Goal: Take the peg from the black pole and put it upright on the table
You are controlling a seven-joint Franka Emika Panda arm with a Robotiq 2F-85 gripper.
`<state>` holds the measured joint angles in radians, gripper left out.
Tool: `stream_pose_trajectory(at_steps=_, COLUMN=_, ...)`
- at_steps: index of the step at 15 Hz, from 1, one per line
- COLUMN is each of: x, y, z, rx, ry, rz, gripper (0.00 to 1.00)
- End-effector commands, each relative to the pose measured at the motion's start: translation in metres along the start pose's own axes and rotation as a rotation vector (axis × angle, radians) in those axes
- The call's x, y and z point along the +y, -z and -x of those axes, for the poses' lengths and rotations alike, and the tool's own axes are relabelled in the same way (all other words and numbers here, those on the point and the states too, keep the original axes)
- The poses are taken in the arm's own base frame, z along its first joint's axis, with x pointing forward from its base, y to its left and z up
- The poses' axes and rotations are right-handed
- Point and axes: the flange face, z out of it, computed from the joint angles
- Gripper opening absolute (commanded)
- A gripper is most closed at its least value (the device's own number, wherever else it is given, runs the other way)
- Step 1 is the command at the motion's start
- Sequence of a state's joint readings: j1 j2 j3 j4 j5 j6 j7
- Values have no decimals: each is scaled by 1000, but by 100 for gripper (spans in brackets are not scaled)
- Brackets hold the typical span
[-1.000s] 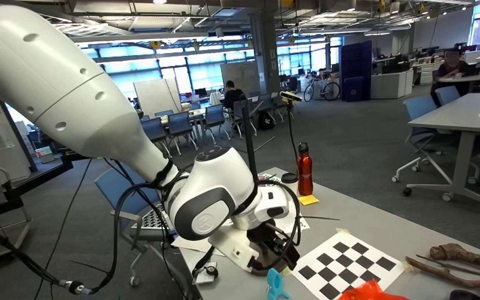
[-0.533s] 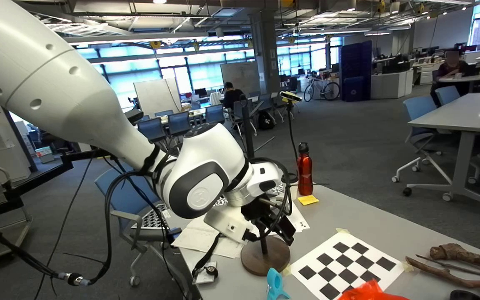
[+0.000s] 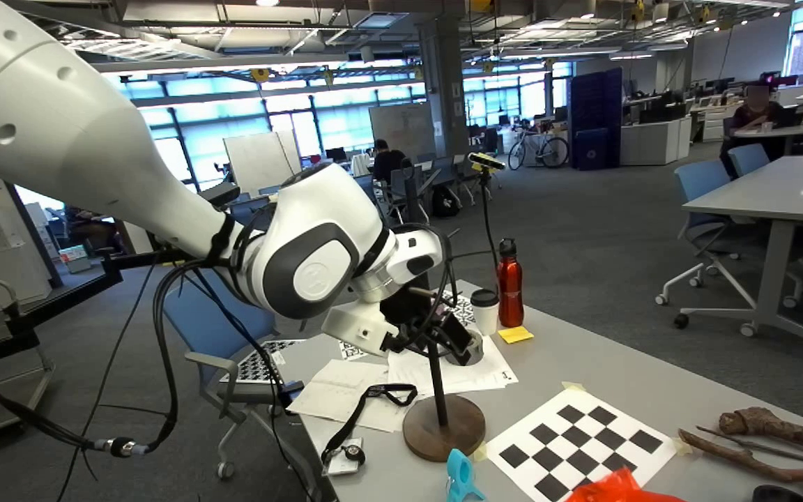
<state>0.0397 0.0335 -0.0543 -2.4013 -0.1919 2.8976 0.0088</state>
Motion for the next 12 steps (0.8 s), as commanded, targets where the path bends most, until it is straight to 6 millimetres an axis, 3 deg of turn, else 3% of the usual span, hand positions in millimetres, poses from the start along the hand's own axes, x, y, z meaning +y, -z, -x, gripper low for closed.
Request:
stream_pose_trajectory(at_steps=1, x=-15, y=22, z=-4, rx=18, ry=-9, rz=-4, gripper=100)
stream_pose_trajectory(at_steps=4, x=-21, y=32, z=-3, rx=25, ry=-4, rz=9, gripper=100)
stream_pose_trajectory(at_steps=5, x=-17, y=19, z=-8, rx=30, ry=1, rz=-7, gripper=100)
stream_pose_trajectory(at_steps=12, x=-19, y=24, z=-6, rx=31, ry=0, rz=0, gripper=100)
